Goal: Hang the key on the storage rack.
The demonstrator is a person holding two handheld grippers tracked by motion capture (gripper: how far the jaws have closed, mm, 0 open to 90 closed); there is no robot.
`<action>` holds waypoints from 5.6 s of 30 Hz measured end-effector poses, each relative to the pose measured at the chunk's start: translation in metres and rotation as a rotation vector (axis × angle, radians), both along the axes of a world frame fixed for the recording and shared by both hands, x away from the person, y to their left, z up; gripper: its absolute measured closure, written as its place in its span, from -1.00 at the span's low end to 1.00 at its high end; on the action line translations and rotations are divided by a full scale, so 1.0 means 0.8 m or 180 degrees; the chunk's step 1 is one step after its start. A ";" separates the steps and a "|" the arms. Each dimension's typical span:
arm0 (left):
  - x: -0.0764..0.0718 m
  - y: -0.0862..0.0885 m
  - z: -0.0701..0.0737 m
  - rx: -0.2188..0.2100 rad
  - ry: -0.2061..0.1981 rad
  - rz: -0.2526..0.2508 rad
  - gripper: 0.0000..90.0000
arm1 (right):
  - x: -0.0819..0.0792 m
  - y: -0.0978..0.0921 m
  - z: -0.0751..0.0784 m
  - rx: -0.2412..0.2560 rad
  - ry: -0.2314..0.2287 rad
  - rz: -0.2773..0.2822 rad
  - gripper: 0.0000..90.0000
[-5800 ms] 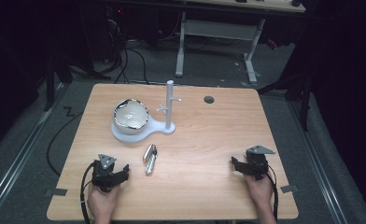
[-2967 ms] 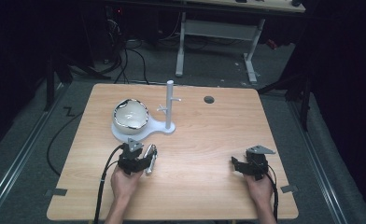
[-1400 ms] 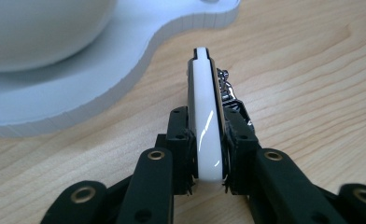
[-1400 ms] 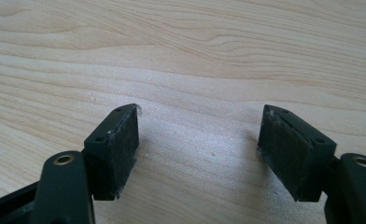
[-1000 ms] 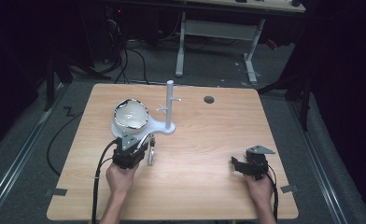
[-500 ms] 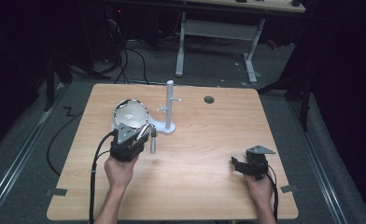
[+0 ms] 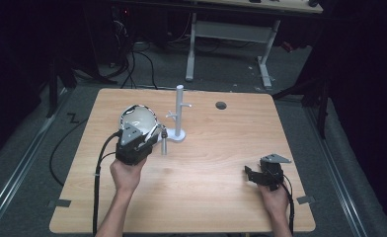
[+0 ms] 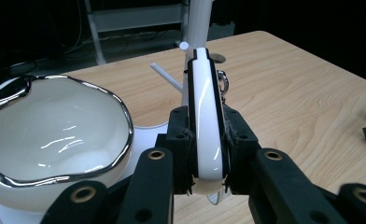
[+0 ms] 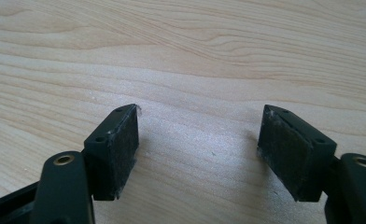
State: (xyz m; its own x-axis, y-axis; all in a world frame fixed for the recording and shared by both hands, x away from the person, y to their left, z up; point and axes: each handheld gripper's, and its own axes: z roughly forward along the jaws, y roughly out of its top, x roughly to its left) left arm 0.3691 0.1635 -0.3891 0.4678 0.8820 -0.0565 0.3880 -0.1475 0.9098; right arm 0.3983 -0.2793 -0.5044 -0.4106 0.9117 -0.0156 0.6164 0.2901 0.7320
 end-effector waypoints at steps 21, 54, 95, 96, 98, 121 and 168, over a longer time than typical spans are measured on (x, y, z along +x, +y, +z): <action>0.035 0.004 0.031 -0.0059 -0.0039 -0.0018 0.68 | 0.000 0.000 0.000 0.0001 0.0001 -0.0001 -0.36; 0.072 0.001 0.016 -0.0139 0.0052 0.0160 0.68 | 0.000 0.000 0.000 -0.0001 0.0000 0.0004 -0.36; 0.073 -0.007 -0.023 0.0106 0.0273 0.0168 0.67 | 0.000 0.000 0.000 -0.0003 0.0001 0.0003 -0.36; 0.073 -0.007 -0.023 0.0105 0.0274 0.0170 0.67 | 0.000 0.000 0.000 -0.0008 -0.0005 0.0011 -0.36; 0.073 -0.007 -0.025 0.0101 0.0253 0.0171 0.67 | 0.000 0.000 0.000 -0.0003 0.0000 0.0004 -0.36; 0.077 -0.019 -0.039 0.0127 0.0334 0.0129 0.66 | 0.000 0.000 0.000 -0.0005 -0.0005 0.0009 -0.36; 0.072 -0.024 -0.053 0.0137 0.0502 0.0112 0.33 | 0.000 0.000 0.000 -0.0007 -0.0005 0.0009 -0.36</action>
